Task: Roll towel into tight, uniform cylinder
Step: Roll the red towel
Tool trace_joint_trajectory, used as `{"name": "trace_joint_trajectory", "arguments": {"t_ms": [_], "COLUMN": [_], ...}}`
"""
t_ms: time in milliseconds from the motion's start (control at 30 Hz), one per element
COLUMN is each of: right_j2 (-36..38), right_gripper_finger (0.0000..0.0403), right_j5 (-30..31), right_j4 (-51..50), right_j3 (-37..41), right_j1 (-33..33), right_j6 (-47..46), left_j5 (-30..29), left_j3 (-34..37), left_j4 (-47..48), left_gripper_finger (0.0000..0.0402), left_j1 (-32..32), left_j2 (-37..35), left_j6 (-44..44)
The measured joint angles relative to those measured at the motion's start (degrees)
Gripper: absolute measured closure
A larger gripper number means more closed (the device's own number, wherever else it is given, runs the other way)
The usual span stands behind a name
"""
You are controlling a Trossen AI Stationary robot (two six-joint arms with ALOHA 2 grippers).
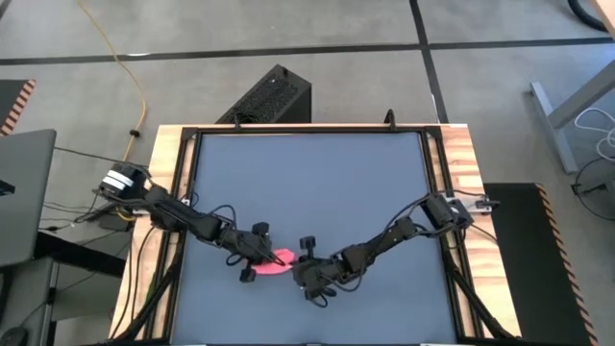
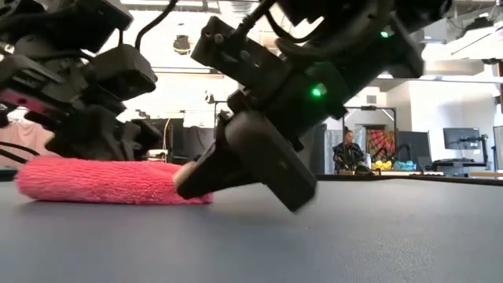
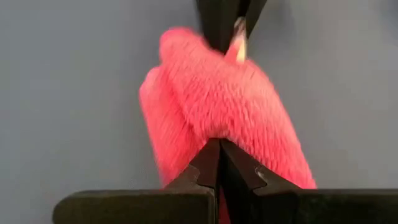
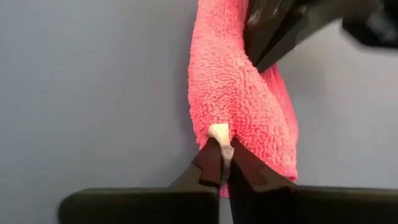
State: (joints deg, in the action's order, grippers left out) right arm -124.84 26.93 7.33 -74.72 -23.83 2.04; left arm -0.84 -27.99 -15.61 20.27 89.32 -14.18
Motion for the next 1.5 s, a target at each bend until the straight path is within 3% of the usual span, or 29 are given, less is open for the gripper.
{"name": "trace_joint_trajectory", "arguments": {"t_ms": [67,233,433,733,867,1100,1367,1500], "right_j2": [0.1,0.2,0.2,0.9,1.0,1.0,1.0,1.4], "right_gripper_finger": [0.0384,0.0367,0.0380,0.0375,0.0377,0.0376,0.0374,0.0376], "right_j5": [-2.4,-3.5,-7.3,-19.7,-22.8,-24.0,-24.2,-24.2], "right_j4": [0.1,0.1,1.9,2.5,2.5,3.1,3.2,2.3], "right_j3": [0.0,0.0,0.0,0.1,0.1,0.1,0.1,0.1], "right_j1": [0.3,0.4,0.9,3.6,5.0,5.8,5.6,5.6], "right_j6": [-2.7,-9.5,-14.3,-20.7,-23.1,-24.7,-24.7,-24.7], "left_j5": [-1.8,-7.4,-8.8,-15.0,-13.2,-0.4,-4.5,-0.5], "left_j3": [0.0,0.1,0.2,0.1,0.1,0.1,0.0,-0.1], "left_j4": [4.0,12.0,10.3,8.2,8.1,9.0,12.6,15.9], "left_gripper_finger": [0.0401,0.0401,0.0401,0.0401,0.0401,0.0391,0.0310,0.0295], "left_j1": [0.0,0.7,2.6,5.0,4.9,4.9,4.9,4.8], "left_j2": [-3.4,-10.1,-11.3,-13.2,-15.8,-15.0,-10.1,-7.6], "left_j6": [0.0,-0.1,-0.3,4.0,4.9,6.4,4.3,-1.3]}}
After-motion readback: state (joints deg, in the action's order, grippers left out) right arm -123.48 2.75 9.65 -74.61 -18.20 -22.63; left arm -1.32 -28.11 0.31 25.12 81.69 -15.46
